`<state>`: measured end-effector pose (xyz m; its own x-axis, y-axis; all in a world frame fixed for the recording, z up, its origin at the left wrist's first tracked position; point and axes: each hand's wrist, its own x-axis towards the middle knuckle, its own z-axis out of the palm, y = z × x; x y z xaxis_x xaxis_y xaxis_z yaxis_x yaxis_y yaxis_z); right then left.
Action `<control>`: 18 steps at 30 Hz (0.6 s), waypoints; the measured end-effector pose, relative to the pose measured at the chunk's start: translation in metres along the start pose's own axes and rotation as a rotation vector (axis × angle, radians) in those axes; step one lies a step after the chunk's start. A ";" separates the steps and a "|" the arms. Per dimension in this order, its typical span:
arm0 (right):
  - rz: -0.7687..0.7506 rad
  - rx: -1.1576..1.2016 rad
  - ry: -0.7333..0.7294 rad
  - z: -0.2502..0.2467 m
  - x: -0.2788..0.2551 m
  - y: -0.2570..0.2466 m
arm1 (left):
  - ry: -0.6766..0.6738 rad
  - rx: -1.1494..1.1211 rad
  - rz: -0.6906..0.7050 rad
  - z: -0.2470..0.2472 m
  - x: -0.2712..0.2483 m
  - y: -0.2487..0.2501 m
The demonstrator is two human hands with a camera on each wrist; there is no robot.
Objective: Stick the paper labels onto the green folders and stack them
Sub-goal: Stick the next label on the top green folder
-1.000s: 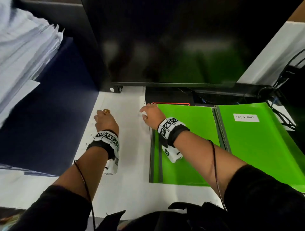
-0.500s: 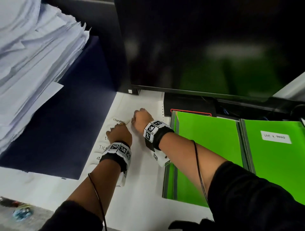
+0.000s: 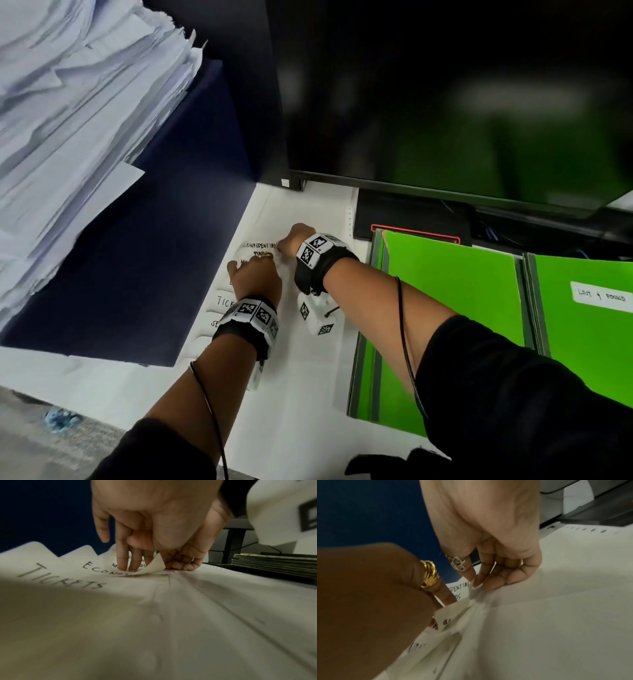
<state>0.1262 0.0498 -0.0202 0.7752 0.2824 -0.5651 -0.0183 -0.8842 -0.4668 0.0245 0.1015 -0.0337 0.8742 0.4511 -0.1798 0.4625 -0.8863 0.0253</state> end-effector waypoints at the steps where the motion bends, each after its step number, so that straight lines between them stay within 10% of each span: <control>1: 0.000 0.007 0.000 -0.002 -0.001 -0.001 | -0.009 -0.003 -0.007 -0.001 0.000 0.001; 13: -0.100 0.207 0.277 -0.050 -0.032 0.053 | -0.007 -0.124 -0.108 -0.040 0.013 0.030; 18: -0.046 0.266 0.448 -0.069 -0.052 0.102 | 0.093 -0.302 0.142 -0.054 0.010 0.059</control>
<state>0.1275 -0.0808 0.0087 0.9720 0.0806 -0.2208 -0.0924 -0.7327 -0.6743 0.0684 0.0593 0.0196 0.9362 0.3456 -0.0641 0.3463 -0.8758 0.3363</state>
